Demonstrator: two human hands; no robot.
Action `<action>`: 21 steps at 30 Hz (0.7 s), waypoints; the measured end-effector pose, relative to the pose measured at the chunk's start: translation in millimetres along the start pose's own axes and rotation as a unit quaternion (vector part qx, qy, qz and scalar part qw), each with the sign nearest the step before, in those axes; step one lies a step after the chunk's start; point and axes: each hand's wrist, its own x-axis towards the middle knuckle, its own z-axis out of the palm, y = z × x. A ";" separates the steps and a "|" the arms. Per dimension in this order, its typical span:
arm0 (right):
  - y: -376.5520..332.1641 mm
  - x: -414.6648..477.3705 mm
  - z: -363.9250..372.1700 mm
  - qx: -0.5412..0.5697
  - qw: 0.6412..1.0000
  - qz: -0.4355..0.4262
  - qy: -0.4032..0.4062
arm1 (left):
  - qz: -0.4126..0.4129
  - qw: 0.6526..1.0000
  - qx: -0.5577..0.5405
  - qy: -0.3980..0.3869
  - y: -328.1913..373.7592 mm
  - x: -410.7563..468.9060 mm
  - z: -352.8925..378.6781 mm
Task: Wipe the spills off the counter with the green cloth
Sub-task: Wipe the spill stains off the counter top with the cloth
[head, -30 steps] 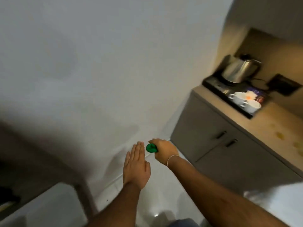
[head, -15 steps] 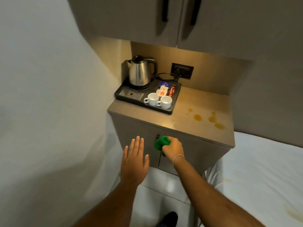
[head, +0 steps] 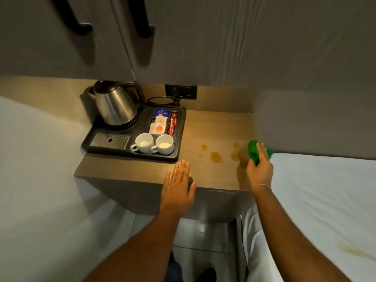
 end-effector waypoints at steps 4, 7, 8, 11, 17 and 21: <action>13.3 -2.9 32.2 -0.097 0.989 -0.057 -0.098 | -0.006 0.999 -0.031 -0.026 7.4 30.0 29.2; 33.3 -47.4 47.5 -0.210 0.938 -0.211 -0.175 | -0.011 0.999 -0.035 -0.023 4.4 29.5 43.5; 45.0 -61.8 41.4 -0.230 0.922 -0.241 -0.198 | -0.008 0.999 -0.031 -0.016 3.7 28.3 45.4; 71.2 -61.6 11.5 -0.242 0.927 -0.218 -0.186 | -0.003 0.999 -0.037 -0.012 1.2 29.9 48.3; 9.7 52.5 27.0 -0.201 0.972 -0.092 -0.082 | -0.001 0.999 -0.049 -0.021 -4.0 31.2 51.6; -21.1 27.4 86.8 -0.205 0.914 -0.255 -0.240 | -0.010 0.997 -0.073 0.009 -14.0 26.8 44.4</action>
